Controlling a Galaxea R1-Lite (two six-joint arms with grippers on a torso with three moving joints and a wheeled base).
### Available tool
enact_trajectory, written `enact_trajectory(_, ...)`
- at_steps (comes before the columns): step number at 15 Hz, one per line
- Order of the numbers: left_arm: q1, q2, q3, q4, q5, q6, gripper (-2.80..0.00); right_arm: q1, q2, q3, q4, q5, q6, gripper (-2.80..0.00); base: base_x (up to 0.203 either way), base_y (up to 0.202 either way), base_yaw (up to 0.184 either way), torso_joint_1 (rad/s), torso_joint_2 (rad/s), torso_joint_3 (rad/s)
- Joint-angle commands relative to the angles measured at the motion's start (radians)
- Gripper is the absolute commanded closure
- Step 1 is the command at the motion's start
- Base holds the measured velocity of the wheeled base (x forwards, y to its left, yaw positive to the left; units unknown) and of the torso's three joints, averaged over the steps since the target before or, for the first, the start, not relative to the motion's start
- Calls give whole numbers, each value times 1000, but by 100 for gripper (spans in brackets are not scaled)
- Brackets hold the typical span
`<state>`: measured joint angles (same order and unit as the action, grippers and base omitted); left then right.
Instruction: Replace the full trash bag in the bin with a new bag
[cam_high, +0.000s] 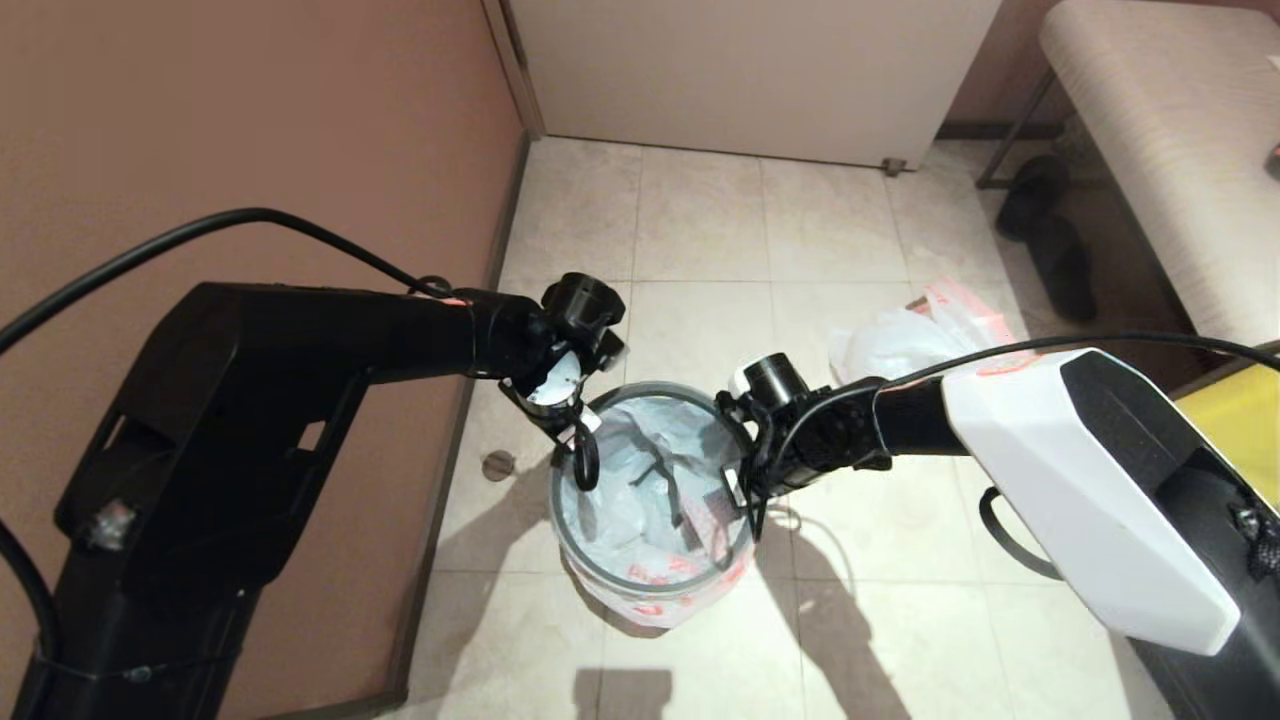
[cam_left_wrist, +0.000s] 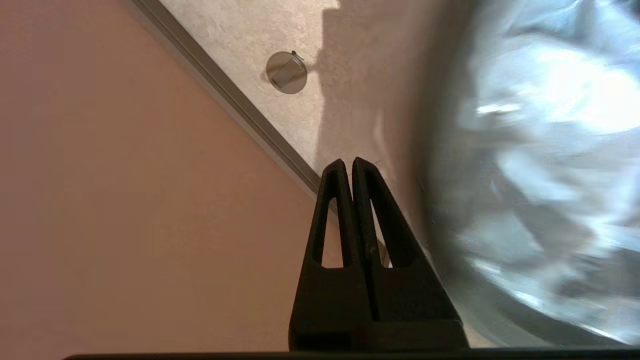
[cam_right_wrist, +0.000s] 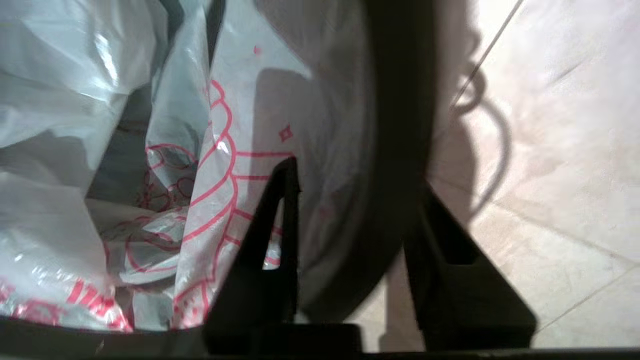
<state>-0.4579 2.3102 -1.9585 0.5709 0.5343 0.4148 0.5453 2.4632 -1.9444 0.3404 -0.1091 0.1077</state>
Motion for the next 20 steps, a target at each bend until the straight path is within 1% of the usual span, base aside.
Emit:
enact_trajectory(1, -2, -2, 0, 3, 3, 2, 0, 4, -10, -2, -6, 2, 1, -280, 0, 0, 0, 0, 0, 0)
enact_trajectory(6, -2, -9, 0, 4, 2, -1, 0, 9, -38, 1, 8, 0, 5, -280, 0, 0, 0, 0, 0, 0)
enact_trajectory(8, -3, -35, 0, 2, 1, -11, 0, 8, -48, -1, 7, 1, 7, -280, 0, 0, 0, 0, 0, 0)
enact_trajectory(9, -6, -62, 1, 3, -5, -31, 0, 6, -52, 1, 8, 2, 8, -280, 0, 0, 0, 0, 0, 0)
enact_trajectory(11, -17, -117, 1, 6, -44, -86, 0, 5, -64, 1, 8, 2, 9, -280, 0, 0, 0, 0, 0, 0)
enact_trajectory(13, -24, -132, 0, -8, -54, -111, 0, 9, -95, 5, 9, 2, 24, -280, 0, 0, 0, 0, 0, 0)
enact_trajectory(14, -23, -135, 1, -17, -54, -115, 0, 9, -113, 9, 9, 2, 29, -80, 0, 0, 0, 0, 0, 0)
enact_trajectory(15, -22, -142, 1, -17, -54, -117, 0, 10, -125, 11, 9, 2, 31, 0, 0, 0, 0, 0, 0, 0)
enact_trajectory(17, -24, -147, 6, -14, -72, -117, 0, 14, -134, 5, 9, 1, 64, 0, 0, 0, 0, 0, 0, 0)
enact_trajectory(20, -29, -139, 8, -9, -73, -111, 0, 13, -145, 2, 9, 2, 69, 0, 0, 0, 0, 0, 0, 0)
